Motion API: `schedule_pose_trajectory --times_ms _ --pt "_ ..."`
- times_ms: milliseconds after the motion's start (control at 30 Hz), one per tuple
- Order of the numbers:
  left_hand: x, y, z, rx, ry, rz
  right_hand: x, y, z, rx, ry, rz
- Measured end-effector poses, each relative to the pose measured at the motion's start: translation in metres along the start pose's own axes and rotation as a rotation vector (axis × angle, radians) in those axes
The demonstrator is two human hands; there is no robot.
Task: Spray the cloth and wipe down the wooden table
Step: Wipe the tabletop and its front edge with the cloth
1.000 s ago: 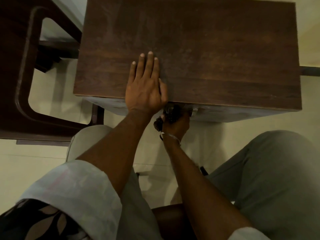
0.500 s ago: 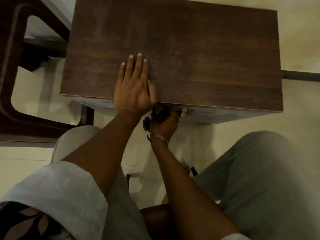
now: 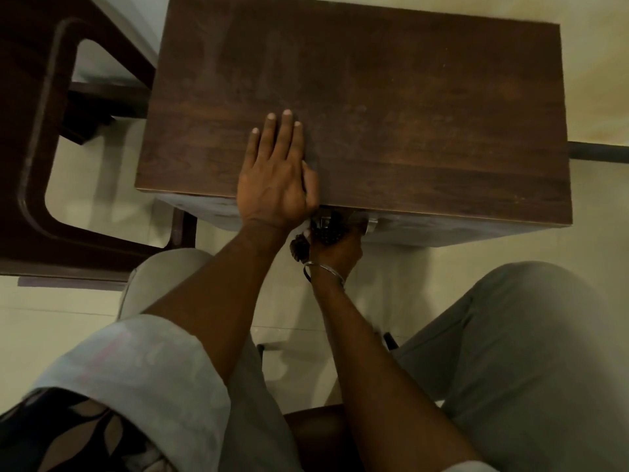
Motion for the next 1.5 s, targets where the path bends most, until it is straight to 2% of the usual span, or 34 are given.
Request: schedule_pose_trajectory --times_ms 100,233,367,567,833,1067,1500 --pt "0.000 0.002 -0.001 0.000 -0.001 0.020 -0.006 0.003 -0.006 0.055 -0.044 -0.006" --pt "-0.001 0.002 -0.002 -0.003 0.004 0.045 -0.038 0.023 -0.021 0.146 -0.136 -0.201" --pt "0.001 0.001 -0.001 -0.012 0.005 0.037 -0.064 0.018 -0.009 -0.042 -0.110 -0.260" --pt "0.001 -0.001 0.000 -0.007 0.003 0.019 -0.073 0.012 0.013 -0.175 -0.051 -0.332" --pt "0.002 0.000 0.001 -0.010 -0.014 -0.003 -0.068 -0.008 -0.004 -0.039 -0.102 -0.259" --pt "0.002 -0.001 0.000 -0.008 -0.008 -0.007 -0.070 -0.005 0.013 -0.124 -0.123 -0.320" --pt "0.003 -0.001 -0.001 -0.003 0.013 0.022 -0.070 -0.008 0.012 -0.080 -0.124 -0.304"
Point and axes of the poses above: each hand's wrist, its own y-axis away from the middle knuckle, its own x-axis out of the palm, z = x × y, the point moved 6 cm from there along -y, towards the middle knuckle, and after that the axes turned 9 degrees about z, right-handed, at the moved point
